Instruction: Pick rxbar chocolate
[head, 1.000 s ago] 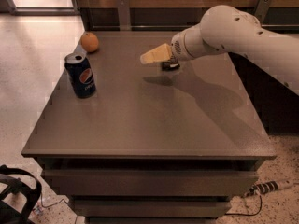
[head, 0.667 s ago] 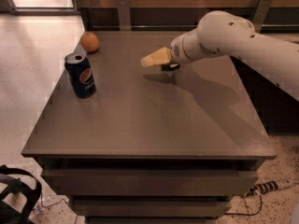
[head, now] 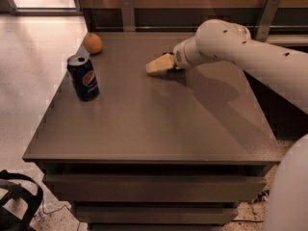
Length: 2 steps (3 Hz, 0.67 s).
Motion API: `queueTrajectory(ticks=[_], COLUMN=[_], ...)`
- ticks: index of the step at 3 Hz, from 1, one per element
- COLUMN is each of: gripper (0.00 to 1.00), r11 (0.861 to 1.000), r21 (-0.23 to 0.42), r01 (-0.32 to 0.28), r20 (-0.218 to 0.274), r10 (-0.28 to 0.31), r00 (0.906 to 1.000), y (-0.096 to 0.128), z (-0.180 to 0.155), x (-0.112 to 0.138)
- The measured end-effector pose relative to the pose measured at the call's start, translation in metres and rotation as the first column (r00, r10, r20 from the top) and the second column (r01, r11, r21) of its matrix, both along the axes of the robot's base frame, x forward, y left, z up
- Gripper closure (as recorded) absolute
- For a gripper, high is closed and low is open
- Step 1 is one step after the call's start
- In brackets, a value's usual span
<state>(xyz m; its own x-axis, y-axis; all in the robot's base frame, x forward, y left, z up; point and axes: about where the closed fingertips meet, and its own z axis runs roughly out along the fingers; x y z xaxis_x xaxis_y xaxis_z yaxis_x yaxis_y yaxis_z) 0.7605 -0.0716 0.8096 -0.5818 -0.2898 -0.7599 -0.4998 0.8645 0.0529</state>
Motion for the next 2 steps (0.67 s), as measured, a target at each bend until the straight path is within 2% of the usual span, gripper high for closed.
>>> queueTrajectory(ticks=[1,2], gripper=[0.00,0.00], r11=[0.999,0.992], r21=[-0.010,-0.021], r01=[0.052,0.125], r20=[0.021,0.045], r10=[-0.052,-0.124], r00=[0.9984,0.9913], y=[-0.014,-0.032], z=[-0.004,-0.004], x=[0.010,0.016])
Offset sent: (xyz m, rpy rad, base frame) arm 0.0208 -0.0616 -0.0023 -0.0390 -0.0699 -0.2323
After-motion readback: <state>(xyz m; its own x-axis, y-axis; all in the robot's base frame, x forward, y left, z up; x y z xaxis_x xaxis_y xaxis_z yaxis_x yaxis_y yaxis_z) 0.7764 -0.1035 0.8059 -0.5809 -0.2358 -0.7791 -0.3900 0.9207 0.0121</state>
